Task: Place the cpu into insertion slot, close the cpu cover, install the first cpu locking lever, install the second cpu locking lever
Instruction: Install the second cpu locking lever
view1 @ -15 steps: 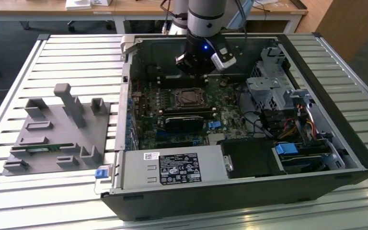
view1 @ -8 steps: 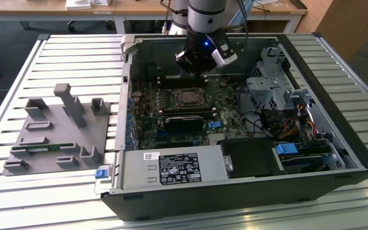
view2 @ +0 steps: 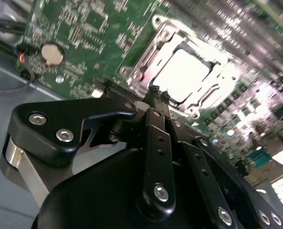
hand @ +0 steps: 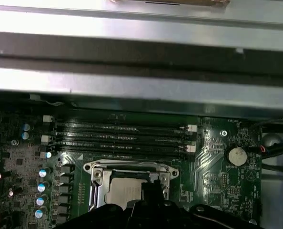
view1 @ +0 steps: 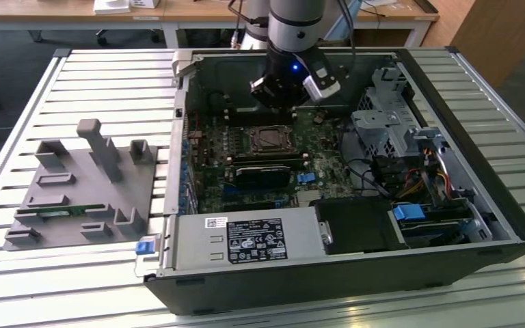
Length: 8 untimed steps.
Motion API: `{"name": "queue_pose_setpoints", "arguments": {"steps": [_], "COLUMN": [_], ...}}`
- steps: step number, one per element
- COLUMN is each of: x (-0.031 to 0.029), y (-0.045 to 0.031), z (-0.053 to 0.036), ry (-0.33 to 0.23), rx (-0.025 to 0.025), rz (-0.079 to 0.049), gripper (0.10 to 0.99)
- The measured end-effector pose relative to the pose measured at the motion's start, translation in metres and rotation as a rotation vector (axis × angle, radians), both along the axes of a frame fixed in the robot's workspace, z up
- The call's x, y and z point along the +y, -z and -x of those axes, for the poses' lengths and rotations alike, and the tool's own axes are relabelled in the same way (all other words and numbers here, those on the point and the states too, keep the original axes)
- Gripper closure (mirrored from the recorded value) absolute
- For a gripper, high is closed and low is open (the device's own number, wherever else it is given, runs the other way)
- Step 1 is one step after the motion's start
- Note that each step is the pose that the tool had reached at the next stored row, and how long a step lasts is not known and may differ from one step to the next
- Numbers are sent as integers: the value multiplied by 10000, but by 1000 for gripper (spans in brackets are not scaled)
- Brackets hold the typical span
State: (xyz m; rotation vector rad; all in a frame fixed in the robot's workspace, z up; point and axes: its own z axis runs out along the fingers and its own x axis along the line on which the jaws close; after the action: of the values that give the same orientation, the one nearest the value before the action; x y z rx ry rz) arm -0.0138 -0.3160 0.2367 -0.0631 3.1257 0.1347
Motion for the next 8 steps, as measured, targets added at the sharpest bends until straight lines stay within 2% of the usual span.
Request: {"name": "queue_pose_setpoints", "arguments": {"steps": [2,3,6,7,8], "x": [-43,-52,-66,-73,-80], "y": [0,1,0,0,0], "z": [0,-1,-12,-13,-13], "ry": [0,0,1,-1,-1], "rx": [6,35,178,201,203], "rz": [0,-2,0,1,0], "gripper": [980,980,980,980,980]}}
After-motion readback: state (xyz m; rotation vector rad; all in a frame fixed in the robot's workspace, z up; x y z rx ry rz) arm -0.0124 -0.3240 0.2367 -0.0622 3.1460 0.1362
